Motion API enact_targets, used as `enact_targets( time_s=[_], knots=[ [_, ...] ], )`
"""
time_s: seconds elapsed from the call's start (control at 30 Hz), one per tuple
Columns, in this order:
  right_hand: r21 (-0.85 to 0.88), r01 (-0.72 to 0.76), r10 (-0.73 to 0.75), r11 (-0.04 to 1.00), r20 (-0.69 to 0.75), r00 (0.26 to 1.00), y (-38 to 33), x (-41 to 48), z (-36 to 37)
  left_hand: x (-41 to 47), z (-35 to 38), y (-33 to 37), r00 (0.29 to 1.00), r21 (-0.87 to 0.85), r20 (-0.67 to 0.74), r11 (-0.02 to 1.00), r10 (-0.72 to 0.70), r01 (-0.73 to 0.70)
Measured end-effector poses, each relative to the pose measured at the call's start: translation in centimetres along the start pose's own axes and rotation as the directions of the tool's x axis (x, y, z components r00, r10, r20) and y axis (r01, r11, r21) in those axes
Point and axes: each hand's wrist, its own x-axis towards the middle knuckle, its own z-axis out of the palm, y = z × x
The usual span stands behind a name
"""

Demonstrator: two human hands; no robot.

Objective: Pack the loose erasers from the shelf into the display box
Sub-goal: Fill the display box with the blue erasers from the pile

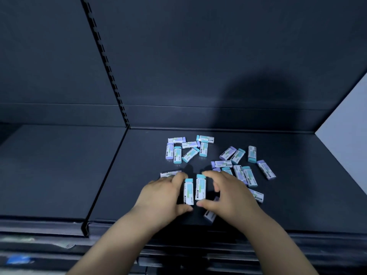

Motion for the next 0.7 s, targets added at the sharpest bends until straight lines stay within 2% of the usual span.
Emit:
enact_targets(
  time_s=[0.13, 0.27, 0.33, 0.5, 0.7],
  knots=[
    [0.025, 0.043, -0.042, 0.999, -0.033, 0.999, 0.3, -0.6, 0.1, -1.1, -0.4, 0.2, 0.997, 0.036, -0.066, 0.999, -0.037, 0.04],
    [0.015, 0.082, -0.082, 0.997, 0.015, 0.997, -0.3, -0.5, 0.4, -1.4, 0.1, -0.7, 0.995, 0.192, -0.087, 0.979, -0.048, 0.064],
    [-0.007, 0.114, -0.114, 0.993, 0.027, 0.993, -0.9, -0.1, 0.7, -1.7, 0.7, -1.7, 0.989, 0.23, -0.147, 0.971, -0.033, 0.067],
    [-0.038, 0.159, -0.159, 0.986, 0.009, 0.987, -3.5, 0.6, 1.6, -3.4, 0.2, -4.1, 0.963, 0.258, -0.27, 0.962, -0.023, 0.095],
    [-0.057, 0.154, -0.155, 0.986, -0.009, 0.988, -8.4, 1.2, 4.0, -6.0, -1.3, -9.8, 0.953, 0.196, -0.302, 0.976, -0.033, 0.097]
  ],
)
